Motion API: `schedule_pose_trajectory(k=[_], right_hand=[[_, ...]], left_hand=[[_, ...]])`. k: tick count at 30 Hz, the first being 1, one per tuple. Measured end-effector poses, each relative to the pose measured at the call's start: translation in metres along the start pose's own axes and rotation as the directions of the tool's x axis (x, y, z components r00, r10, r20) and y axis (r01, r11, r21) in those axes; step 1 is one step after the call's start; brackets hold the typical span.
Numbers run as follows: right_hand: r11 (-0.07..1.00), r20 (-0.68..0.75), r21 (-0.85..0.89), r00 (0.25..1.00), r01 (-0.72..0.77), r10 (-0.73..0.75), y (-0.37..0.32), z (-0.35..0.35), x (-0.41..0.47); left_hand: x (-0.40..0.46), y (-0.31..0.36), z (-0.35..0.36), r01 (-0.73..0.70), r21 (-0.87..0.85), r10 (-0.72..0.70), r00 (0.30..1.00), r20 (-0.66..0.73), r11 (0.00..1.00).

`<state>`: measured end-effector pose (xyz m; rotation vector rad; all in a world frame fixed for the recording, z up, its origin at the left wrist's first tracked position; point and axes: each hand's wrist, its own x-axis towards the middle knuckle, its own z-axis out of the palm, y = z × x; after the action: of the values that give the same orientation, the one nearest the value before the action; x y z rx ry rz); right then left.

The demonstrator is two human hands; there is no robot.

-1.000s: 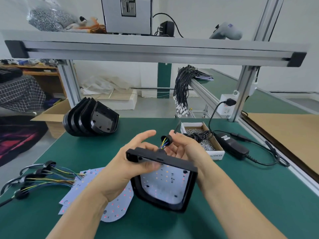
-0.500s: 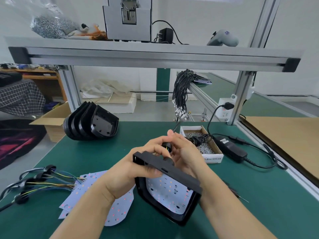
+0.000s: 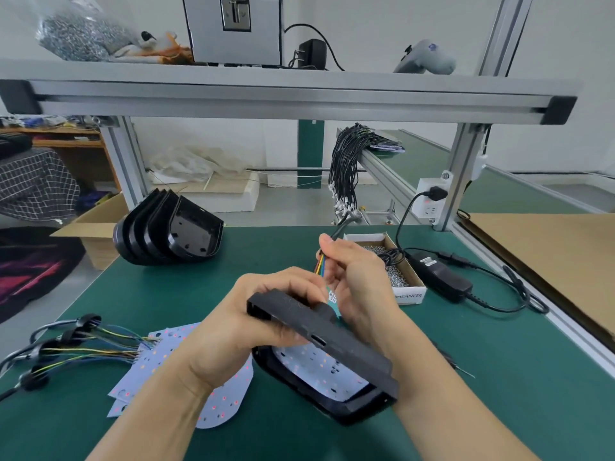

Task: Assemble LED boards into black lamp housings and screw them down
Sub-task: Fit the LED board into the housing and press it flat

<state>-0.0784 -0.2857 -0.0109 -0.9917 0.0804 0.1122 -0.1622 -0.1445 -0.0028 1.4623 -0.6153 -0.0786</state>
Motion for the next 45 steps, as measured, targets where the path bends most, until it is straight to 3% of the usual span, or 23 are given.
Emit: schedule_pose_trajectory(k=[2, 5, 9, 16, 22, 25, 29, 31, 36, 39, 45], right_hand=[[1.0, -0.031, 0.018, 0.999, -0.014, 0.015, -0.003, 0.001, 0.003], [0.986, -0.08, 0.155, 0.994, -0.059, 0.072, -0.014, -0.008, 0.013], [0.976, 0.104, -0.142, 0.979, -0.162, 0.178, -0.013, -0.022, 0.014], [0.95, 0.323, -0.151, 0.895, -0.273, 0.309, -0.01, -0.025, 0.001], [0.932, 0.285, -0.207, 0.893, -0.298, 0.349, 0.003, -0.025, -0.006], [0.965, 0.302, -0.099, 0.916, -0.244, 0.263, 0.002, -0.024, -0.006], [0.974, 0.401, 0.074, 0.901, -0.213, 0.166, 0.002, -0.019, -0.011], [0.981, 0.434, 0.043, 0.888, -0.19, 0.153, 0.002, -0.019, -0.014], [0.972, 0.397, -0.213, 0.901, -0.095, 0.175, 0.001, -0.02, -0.02], [0.971, 0.404, -0.226, 0.9, -0.074, 0.162, 0.002, -0.018, -0.025], [0.978, 0.409, -0.208, 0.908, -0.007, 0.093, 0.001, -0.016, -0.031]], left_hand=[[-0.001, 0.0, -0.001, 0.023, 0.025, -0.022, 0.999, -0.031, 0.999], [0.003, -0.007, -0.001, 0.109, 0.029, -0.096, 0.952, -0.29, 0.994], [0.004, -0.015, 0.002, 0.14, -0.171, -0.21, 0.833, -0.512, 0.975], [0.008, -0.014, 0.007, 0.252, -0.199, -0.322, 0.745, -0.585, 0.947], [0.007, -0.014, 0.009, 0.208, -0.117, -0.231, 0.702, -0.673, 0.971], [0.002, -0.016, 0.011, 0.195, -0.04, -0.172, 0.73, -0.661, 0.98], [-0.007, -0.017, 0.01, 0.143, 0.002, -0.119, 0.831, -0.544, 0.99], [-0.01, -0.017, 0.009, 0.104, -0.046, -0.114, 0.878, -0.465, 0.993], [-0.015, -0.017, 0.012, 0.08, -0.038, -0.089, 0.894, -0.438, 0.996], [-0.013, -0.018, 0.008, 0.085, -0.052, -0.099, 0.874, -0.476, 0.995], [-0.013, -0.013, 0.006, 0.063, -0.02, -0.066, 0.937, -0.344, 0.998]])
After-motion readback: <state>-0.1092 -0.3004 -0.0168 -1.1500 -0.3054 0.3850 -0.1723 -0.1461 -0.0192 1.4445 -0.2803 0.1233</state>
